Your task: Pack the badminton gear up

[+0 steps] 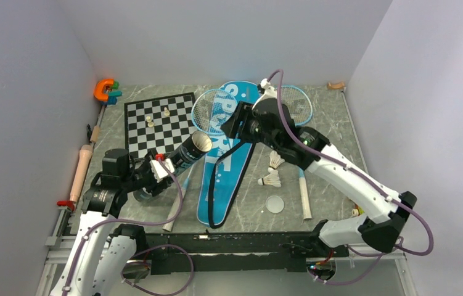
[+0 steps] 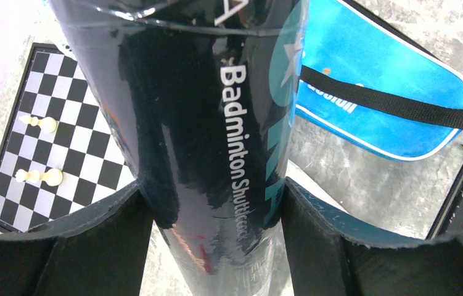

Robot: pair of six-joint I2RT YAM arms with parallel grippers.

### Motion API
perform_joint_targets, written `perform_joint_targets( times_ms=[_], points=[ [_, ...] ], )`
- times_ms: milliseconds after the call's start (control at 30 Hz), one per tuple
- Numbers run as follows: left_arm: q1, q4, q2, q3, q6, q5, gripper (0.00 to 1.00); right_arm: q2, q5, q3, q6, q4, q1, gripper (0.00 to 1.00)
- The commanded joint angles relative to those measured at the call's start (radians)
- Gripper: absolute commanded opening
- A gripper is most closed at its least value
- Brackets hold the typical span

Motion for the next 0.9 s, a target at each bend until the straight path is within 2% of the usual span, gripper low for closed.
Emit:
perform_joint_targets(
  times_ms=[0,100,200,300,467,600,867],
  points=[
    [-0.005,-0.018,-0.018,0.034,0.063,0.058,0.48,0.087,0.036,0.027,0.035,-0.338,-0.175,0.58],
    [-0.005,-0.042,-0.024,0.025,0.086,0.081,0.48,0.044,0.019,-0.135,0.034,-0.275,-0.315,0.67],
    [-0.005,-0.070,-0.023,0.023,0.097,0.091,0.48,0.016,-0.013,-0.245,0.012,-0.190,-0.441,0.68],
    [-0.005,-0.097,-0.015,0.027,0.112,0.091,0.47,0.055,-0.013,-0.267,-0.033,-0.150,-0.513,0.68],
    [-0.005,-0.117,-0.015,0.036,0.116,0.085,0.48,0.190,0.011,-0.232,-0.122,-0.095,-0.544,0.69],
    [-0.006,-0.109,-0.023,0.031,0.106,0.084,0.48,0.296,-0.028,-0.215,-0.191,-0.021,-0.563,0.67],
    [-0.007,-0.105,-0.020,0.031,0.095,0.082,0.48,0.406,-0.083,-0.183,-0.257,-0.018,-0.578,0.57]
  ],
)
